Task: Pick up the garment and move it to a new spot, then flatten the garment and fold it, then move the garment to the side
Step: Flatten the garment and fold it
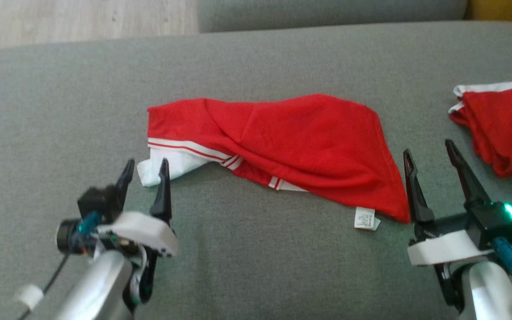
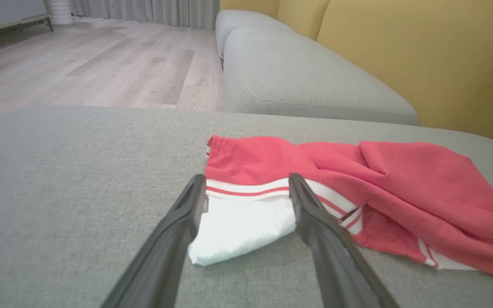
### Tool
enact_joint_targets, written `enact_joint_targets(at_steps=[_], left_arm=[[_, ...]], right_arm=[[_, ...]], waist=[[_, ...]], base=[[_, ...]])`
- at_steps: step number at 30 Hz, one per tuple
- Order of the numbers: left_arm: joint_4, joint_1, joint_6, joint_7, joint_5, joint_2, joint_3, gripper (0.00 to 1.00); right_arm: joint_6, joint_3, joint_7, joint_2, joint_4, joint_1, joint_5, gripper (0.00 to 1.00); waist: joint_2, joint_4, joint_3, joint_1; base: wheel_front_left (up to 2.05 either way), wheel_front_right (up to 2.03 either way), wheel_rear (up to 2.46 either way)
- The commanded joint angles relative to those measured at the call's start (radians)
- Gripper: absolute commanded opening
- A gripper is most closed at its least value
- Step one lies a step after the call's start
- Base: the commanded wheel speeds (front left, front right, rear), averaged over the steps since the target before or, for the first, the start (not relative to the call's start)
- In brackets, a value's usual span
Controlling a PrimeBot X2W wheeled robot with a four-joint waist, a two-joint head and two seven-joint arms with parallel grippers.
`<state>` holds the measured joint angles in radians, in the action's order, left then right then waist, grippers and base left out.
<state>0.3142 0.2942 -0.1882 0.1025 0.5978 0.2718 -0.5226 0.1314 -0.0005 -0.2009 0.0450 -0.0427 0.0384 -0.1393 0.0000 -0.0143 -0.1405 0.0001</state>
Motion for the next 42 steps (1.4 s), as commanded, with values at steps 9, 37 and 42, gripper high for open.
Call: enact_joint_targets(at_steps=[9,37,42], left_arm=[[0.161,0.261,0.014,-0.131,0.011,0.026,0.037,1.0],[0.276,0.386,0.08,-0.087,-0.035,0.042,-0.029,0.0],[0.137,0.308,0.063,-0.007,-0.063,0.05,-0.05,0.0]], right_arm=[[-0.001,0.064,0.011,0.005,0.079,0.086,-0.001,1.0],[-0.001,0.03,-0.014,0.005,0.079,0.104,0.003,1.0],[-0.001,0.006,-0.015,0.005,0.064,0.069,0.013,1.0]], waist=[[0.0,0.045,-0.126,-0.0001],[0.0,0.019,-0.125,-0.0001],[0.0,-0.009,-0.065,-0.0001]], base=[[0.0,0.0,0.0],[0.0,0.0,0.0],[0.0,0.0,0.0]])
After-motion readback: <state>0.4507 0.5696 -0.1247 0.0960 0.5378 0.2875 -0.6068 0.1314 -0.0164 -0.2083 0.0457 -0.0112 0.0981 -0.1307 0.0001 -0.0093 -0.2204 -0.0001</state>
